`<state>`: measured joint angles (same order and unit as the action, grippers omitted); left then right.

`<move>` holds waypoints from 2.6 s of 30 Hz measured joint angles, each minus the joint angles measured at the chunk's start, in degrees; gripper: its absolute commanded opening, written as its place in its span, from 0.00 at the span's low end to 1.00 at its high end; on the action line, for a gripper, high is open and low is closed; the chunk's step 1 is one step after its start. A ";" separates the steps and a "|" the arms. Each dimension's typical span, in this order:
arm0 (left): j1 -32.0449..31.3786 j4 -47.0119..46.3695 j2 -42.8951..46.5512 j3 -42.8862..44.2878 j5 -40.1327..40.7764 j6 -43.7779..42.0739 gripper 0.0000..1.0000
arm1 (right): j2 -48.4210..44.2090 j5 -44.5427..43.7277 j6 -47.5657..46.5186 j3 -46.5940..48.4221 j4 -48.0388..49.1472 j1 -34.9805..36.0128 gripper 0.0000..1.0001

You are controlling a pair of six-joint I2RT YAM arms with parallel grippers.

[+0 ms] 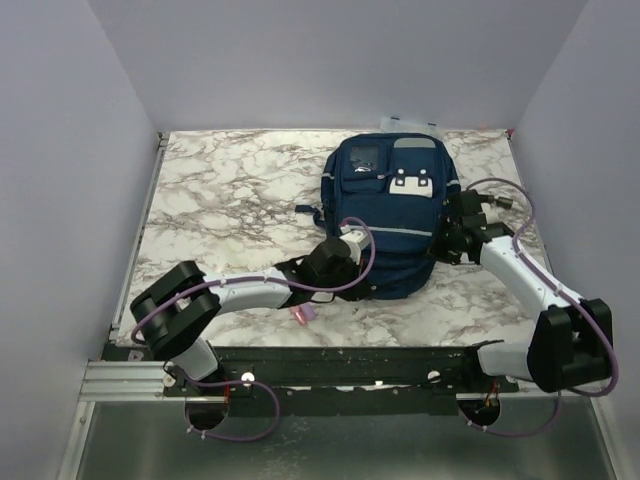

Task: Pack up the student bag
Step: Zip the student bag at the center of the board.

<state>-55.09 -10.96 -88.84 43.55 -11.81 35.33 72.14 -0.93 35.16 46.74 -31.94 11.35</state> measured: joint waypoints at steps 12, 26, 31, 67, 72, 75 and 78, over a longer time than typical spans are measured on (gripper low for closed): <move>-3.30 -0.96 -9.68 10.47 -5.42 3.32 0.00 | 1.55 -10.40 -5.97 7.80 -8.85 0.33 0.67; -4.94 0.22 -9.75 12.39 -8.44 3.85 0.00 | -16.61 10.84 12.26 -13.51 2.12 1.55 0.55; -5.79 0.55 -9.75 12.90 -8.20 3.82 0.00 | -16.37 11.10 14.38 -13.57 1.90 1.84 0.57; 6.38 4.33 -2.16 4.83 -8.00 -2.75 0.00 | -3.45 1.25 2.23 -1.99 -4.33 -0.94 0.48; 2.86 4.33 -5.75 10.58 -10.43 -1.27 0.00 | -2.60 2.82 -1.33 -0.48 -5.57 -1.25 0.66; 2.01 3.98 -8.07 13.75 -12.96 0.17 0.00 | -5.05 2.78 -1.73 -0.48 -7.19 -1.33 0.70; 1.84 2.93 -11.37 15.91 -16.44 2.08 0.00 | -15.65 2.89 1.97 -0.50 -9.84 -1.33 0.73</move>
<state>-53.25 -8.03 -100.20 59.46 -28.25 37.41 56.49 1.96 37.12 46.24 -41.78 10.02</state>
